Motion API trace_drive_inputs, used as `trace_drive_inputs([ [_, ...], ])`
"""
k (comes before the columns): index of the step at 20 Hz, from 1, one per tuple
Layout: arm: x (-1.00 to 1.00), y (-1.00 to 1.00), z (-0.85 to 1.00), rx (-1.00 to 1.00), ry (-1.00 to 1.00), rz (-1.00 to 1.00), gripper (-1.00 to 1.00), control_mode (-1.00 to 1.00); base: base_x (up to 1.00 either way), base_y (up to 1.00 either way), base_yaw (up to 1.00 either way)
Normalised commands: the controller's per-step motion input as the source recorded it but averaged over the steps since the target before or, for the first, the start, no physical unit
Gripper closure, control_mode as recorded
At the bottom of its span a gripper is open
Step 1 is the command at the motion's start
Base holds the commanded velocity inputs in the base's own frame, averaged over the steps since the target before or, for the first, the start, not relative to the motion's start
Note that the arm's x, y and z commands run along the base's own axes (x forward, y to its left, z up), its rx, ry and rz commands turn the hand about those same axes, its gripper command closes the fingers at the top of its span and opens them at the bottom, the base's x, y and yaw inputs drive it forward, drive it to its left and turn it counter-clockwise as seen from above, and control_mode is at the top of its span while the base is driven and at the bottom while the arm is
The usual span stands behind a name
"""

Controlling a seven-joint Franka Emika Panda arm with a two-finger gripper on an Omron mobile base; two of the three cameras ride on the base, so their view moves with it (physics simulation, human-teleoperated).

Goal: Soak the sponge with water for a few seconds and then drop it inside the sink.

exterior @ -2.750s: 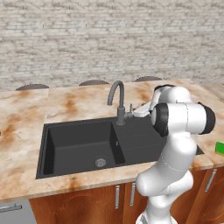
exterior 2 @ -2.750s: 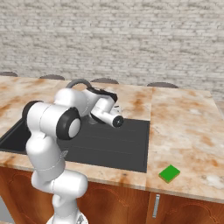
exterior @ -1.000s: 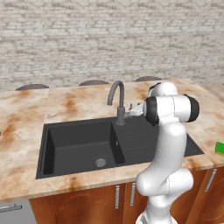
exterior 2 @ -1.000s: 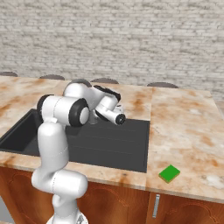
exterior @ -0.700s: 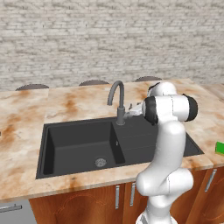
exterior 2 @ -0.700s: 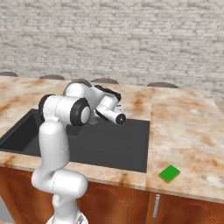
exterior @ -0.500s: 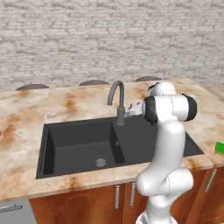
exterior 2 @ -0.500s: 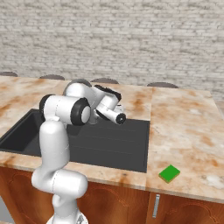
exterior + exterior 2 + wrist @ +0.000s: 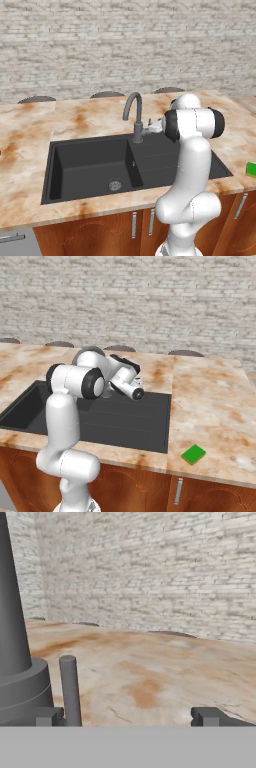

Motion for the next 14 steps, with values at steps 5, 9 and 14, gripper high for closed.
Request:
trace_drive_inputs([
  [5, 0.02, -0.09, -0.06, 0.00, 0.00, -0.04, -1.00, -1.00, 0.00, 0.00, 0.00],
  [9, 0.05, -0.06, 0.00, 0.00, 0.00, -0.05, -1.00, -1.00, 0.00, 0.00, 0.00],
  [14, 0.01, -0.22, 0.00, 0.00, 0.02, -0.05, -1.00, -1.00, 0.00, 0.00, 0.00],
])
